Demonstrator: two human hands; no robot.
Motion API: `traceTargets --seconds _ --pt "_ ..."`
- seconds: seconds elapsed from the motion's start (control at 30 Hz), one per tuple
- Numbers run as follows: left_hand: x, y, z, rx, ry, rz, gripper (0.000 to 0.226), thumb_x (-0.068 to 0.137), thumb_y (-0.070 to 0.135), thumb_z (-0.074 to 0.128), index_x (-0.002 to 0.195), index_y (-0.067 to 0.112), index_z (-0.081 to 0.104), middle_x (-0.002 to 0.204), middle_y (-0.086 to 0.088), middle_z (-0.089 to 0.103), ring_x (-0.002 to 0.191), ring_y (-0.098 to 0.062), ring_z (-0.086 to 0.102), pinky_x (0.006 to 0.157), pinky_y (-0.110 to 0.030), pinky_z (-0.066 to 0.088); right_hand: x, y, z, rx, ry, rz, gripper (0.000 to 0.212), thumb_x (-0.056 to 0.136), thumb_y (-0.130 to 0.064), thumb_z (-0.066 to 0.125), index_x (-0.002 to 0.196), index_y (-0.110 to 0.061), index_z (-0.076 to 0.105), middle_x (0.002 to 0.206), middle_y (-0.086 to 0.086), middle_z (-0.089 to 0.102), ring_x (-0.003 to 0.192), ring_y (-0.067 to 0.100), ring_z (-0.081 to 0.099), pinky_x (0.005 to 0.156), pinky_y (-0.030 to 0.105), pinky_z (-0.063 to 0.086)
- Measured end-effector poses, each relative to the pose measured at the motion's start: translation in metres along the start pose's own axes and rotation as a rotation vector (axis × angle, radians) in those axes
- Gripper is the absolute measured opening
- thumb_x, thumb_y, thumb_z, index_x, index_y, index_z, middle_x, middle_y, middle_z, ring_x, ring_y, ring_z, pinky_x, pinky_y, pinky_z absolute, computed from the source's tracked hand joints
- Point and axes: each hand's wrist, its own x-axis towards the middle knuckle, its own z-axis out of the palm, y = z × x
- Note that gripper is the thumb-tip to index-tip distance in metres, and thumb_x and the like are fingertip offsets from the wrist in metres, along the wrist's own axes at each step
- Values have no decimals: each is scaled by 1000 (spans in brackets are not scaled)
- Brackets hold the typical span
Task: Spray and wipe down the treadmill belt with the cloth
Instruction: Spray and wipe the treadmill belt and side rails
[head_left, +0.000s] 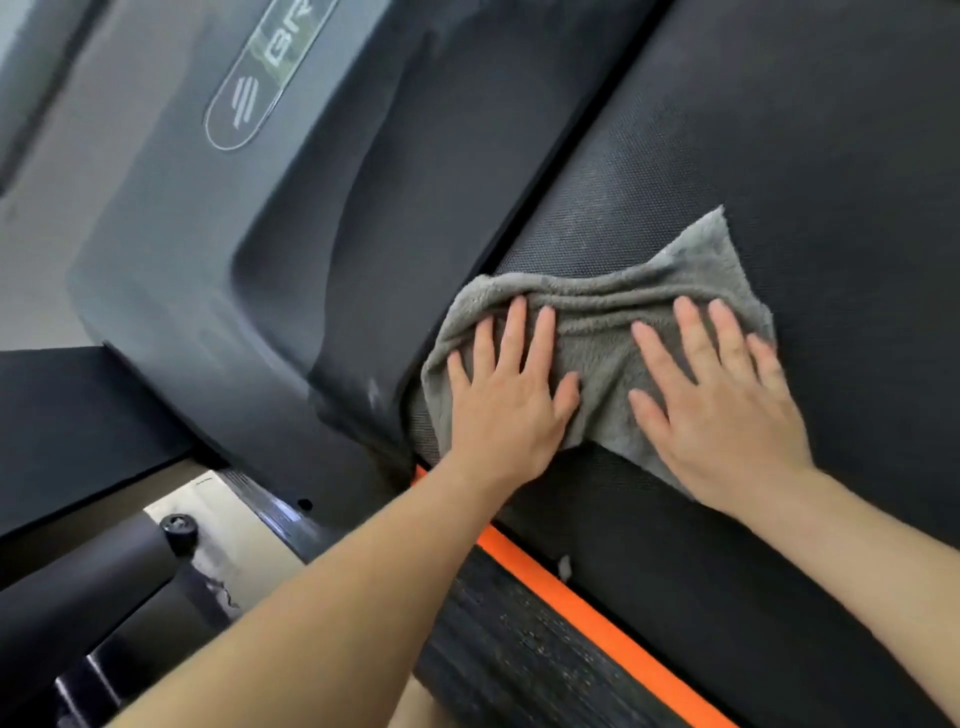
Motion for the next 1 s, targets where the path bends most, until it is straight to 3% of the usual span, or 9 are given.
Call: traceTargets --seconds 0.17,0.37,0.47,0.57,0.7,0.8,0.87,0.93,1.0 --pt "75 33 -6 -79 -38 24 67 101 58 27 157 38 -4 165 6 -12 151 -31 -6 114 -67 -1 58 39 -14 -17 -16 138 72 94 -62 6 159 -31 5 167 10 -3 152 32 -6 121 52 4" --pt "0 37 18 11 -72 138 68 99 59 23 157 35 -2 166 4 -13 151 -25 -17 115 -61 -9 -17 40 -2 -76 -72 49 65 100 -51 14 159 -23 14 165 18 5 152 39 5 119 56 13" --pt "-32 31 24 54 -85 234 67 96 61 23 157 38 9 167 4 1 153 -27 -1 116 -63 7 -69 54 -2 -96 -105 -33 63 99 -45 23 158 -23 23 163 20 15 149 42 16 114 59 26" --pt "-32 16 13 83 -69 270 65 94 61 23 155 44 13 166 5 9 152 -24 11 115 -55 22 -89 64 -14 -74 -48 -61 57 95 -37 41 150 -22 43 156 20 33 143 42 30 104 58 37" --pt "-42 7 10 86 -47 296 67 92 57 42 154 37 24 164 0 19 149 -25 22 111 -47 32 -80 34 -8 135 103 -55 38 81 -19 74 117 -12 65 122 19 54 110 41 53 77 53 52" --pt "-62 -2 11 -57 -43 246 72 78 40 77 141 28 46 158 -6 32 138 -29 32 107 -44 38 -87 11 8 252 130 -92 22 82 -17 71 103 -14 65 99 9 53 85 32 52 64 46 51" --pt "-78 0 13 -147 -74 178 67 70 29 84 129 29 53 149 -4 35 123 -30 39 106 -40 37 -96 12 14 287 145 -125 14 90 -26 58 98 -16 65 91 3 50 79 27 50 62 42 49" --pt "-99 14 15 -223 -119 155 56 68 26 79 119 30 54 131 0 37 107 -26 43 100 -38 42 -112 24 14 275 118 -165 23 96 -32 45 93 -18 63 85 0 48 76 23 49 61 41 47" --pt "-118 42 17 -287 -189 144 44 71 34 59 115 28 56 114 4 37 97 -22 43 93 -36 44 -132 43 14 207 109 -179 20 97 -28 49 85 -17 59 78 0 48 70 24 50 58 41 47"
